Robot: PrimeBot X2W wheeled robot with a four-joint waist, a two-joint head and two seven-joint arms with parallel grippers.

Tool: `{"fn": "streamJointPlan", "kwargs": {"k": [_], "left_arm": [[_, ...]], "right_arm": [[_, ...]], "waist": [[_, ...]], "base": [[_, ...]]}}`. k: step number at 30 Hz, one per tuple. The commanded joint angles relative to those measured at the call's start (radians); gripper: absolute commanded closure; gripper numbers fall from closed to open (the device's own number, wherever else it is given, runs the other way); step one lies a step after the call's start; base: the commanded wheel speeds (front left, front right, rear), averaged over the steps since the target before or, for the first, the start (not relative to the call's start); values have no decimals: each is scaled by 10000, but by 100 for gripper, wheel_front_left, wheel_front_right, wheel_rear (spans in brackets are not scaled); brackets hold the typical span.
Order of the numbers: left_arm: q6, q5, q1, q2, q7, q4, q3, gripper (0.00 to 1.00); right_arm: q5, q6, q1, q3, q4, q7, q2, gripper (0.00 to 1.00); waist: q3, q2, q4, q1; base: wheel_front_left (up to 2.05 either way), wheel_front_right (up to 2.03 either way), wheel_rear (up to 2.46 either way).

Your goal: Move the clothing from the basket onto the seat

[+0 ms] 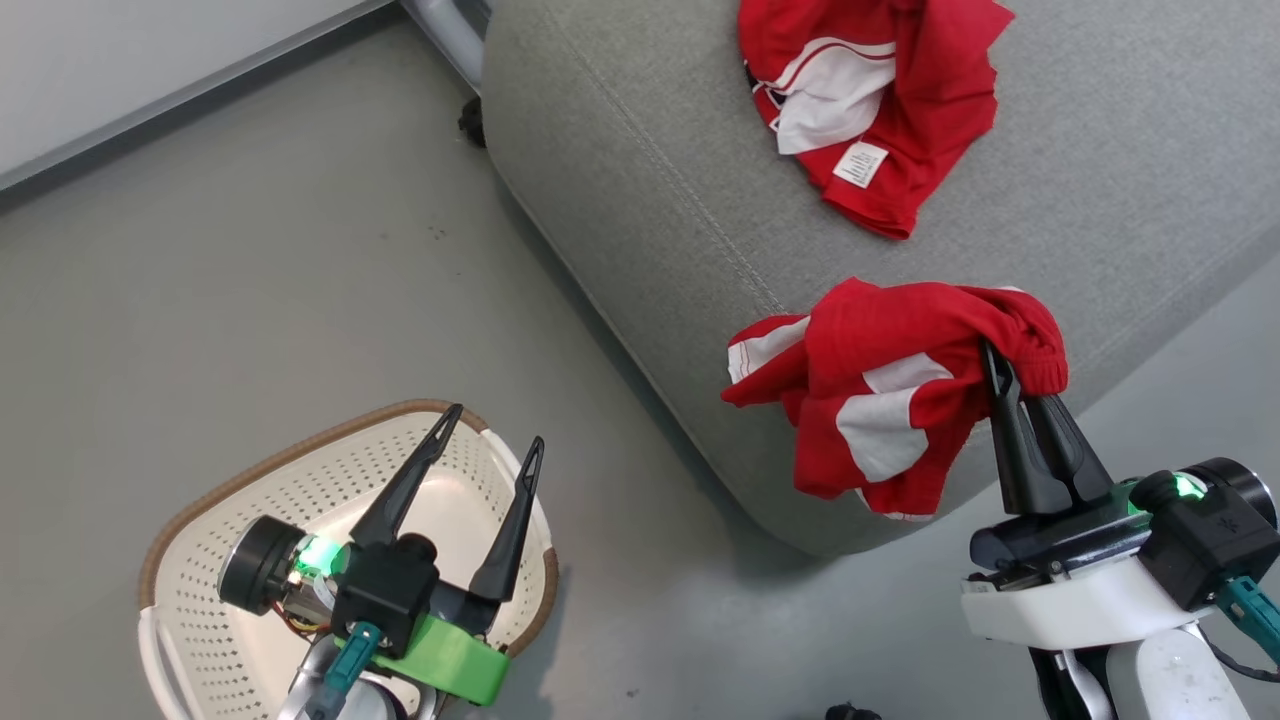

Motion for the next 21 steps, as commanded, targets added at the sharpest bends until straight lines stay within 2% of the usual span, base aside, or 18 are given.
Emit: {"fn": "streamJointPlan", "kwargs": {"k": [1, 6, 11, 14, 18, 21], "left_arm": [[-54, 80, 146, 160, -2, 36, 29, 0], [-136, 253, 99, 206, -2, 73, -110, 0], [-174, 422, -166, 266, -3, -12, -227, 0], [-225, 523, -392, 262, -4, -24, -325, 0], [-263, 575, -827, 306, -4, 130, -397, 0], [-246, 596, -1132, 234, -3, 183, -430, 0]], "right_arm": [[240, -11, 127, -41, -74, -4, 37, 100], [578, -11, 94, -250, -148, -4, 40, 100], [939, -11, -888, -913, -336, -4, 31, 100], [1245, -12, -1897, -1746, -429, -4, 22, 100], [977, -9, -3560, -2648, -172, -4, 30, 100], [1027, -9, -4878, -3189, 533, -4, -430, 100]], "waist": [[610, 16, -862, 0], [843, 16, -1103, 0], [1261, 16, -1053, 0], [1666, 16, -761, 0], [2271, 16, -176, 0], [2662, 16, 347, 0]], "base": [[0, 0, 0], [0, 0, 0], [0, 0, 0], [0, 0, 0], [0, 0, 0], [0, 0, 0]]}}
